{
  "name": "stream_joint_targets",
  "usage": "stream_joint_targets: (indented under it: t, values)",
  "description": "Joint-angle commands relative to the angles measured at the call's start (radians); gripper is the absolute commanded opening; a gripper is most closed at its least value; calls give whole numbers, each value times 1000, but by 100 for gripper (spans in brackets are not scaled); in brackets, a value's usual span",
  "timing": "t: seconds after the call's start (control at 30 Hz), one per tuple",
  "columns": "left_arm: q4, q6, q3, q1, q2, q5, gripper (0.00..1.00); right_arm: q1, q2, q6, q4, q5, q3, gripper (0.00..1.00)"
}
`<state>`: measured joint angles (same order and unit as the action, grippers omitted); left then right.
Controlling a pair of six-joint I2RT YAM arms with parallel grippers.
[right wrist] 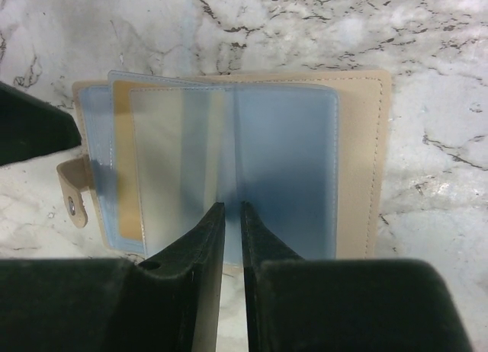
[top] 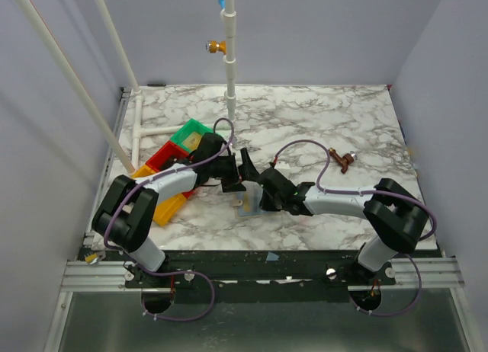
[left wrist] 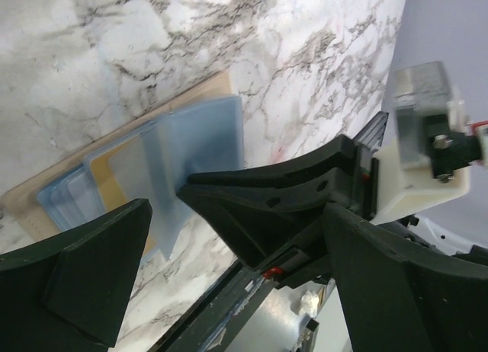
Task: Take the credit cards out of the card holder
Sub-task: Remove the credit card from the card holder.
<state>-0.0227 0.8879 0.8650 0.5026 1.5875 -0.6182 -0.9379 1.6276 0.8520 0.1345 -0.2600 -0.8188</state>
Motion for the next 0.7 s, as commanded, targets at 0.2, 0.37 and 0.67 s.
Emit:
stream_joint_targets:
  t: [0.2,0.37,0.67]
  values:
    - [38,-2,-88,31,10,23,99,10,-4,-29,25,8,36,17]
    - [51,-1,-98,34,11,8,99,13,-3,-26,14,17,42,17]
    - [83,31,-76,71,49,-1,99,18,-7,-21,-2,33,52,17]
